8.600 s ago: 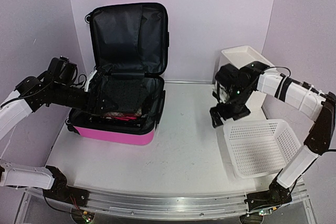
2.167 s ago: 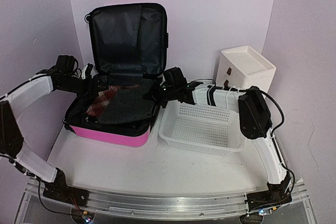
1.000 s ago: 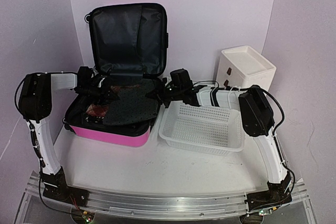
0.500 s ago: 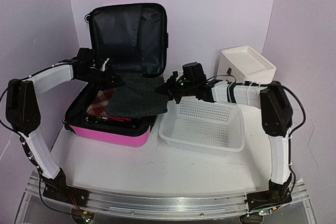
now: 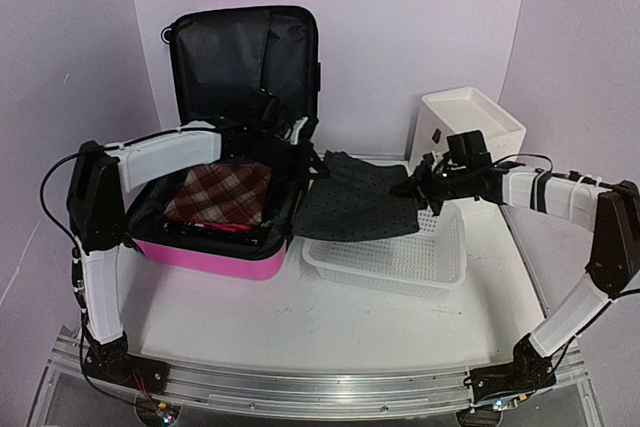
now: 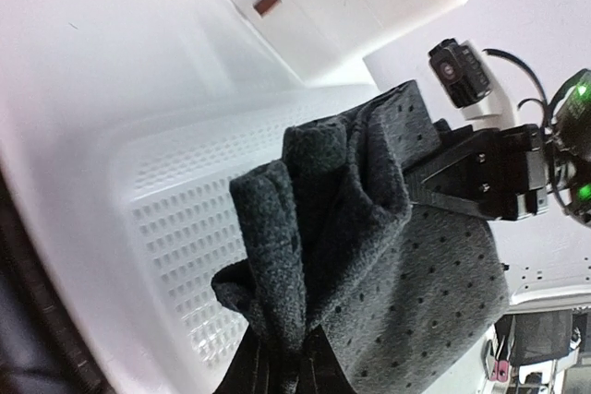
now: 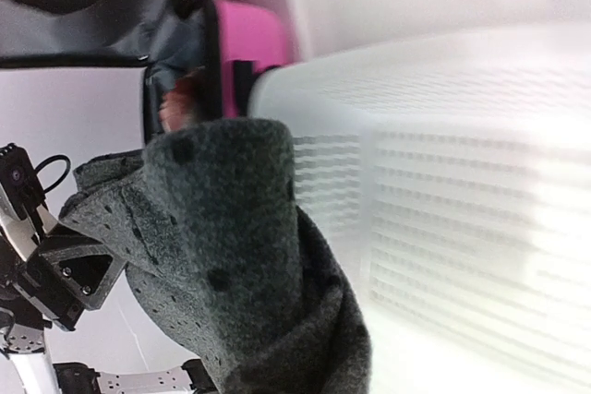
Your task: Open, take out, and arrange the luggage
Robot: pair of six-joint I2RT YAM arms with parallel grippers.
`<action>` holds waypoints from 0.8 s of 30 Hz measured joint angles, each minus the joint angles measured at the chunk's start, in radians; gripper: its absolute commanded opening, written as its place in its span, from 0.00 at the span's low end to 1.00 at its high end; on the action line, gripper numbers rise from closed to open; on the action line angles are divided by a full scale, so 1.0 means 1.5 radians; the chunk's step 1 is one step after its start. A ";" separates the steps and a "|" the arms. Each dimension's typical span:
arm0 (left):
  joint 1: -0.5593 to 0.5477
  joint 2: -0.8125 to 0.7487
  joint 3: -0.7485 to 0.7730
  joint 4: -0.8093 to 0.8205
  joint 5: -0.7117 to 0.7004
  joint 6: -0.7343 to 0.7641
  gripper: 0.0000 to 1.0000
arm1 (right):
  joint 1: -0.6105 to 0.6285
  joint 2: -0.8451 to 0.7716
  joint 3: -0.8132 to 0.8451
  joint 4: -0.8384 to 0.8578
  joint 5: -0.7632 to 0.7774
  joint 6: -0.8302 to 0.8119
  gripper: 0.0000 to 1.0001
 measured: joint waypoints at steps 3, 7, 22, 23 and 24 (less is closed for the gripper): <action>-0.036 0.069 0.029 0.020 -0.011 -0.020 0.00 | -0.047 -0.027 -0.041 -0.048 -0.023 -0.032 0.00; -0.058 0.159 0.087 0.030 -0.017 -0.042 0.00 | -0.084 -0.025 -0.061 -0.087 -0.038 -0.075 0.00; -0.058 0.211 0.117 0.032 -0.062 -0.048 0.00 | -0.087 0.078 -0.076 -0.059 -0.039 -0.200 0.00; -0.059 0.213 0.118 0.031 -0.067 -0.047 0.00 | -0.087 0.082 -0.074 -0.057 -0.038 -0.209 0.00; -0.059 0.215 0.120 0.032 -0.070 -0.046 0.00 | -0.086 0.084 -0.072 -0.057 -0.037 -0.214 0.00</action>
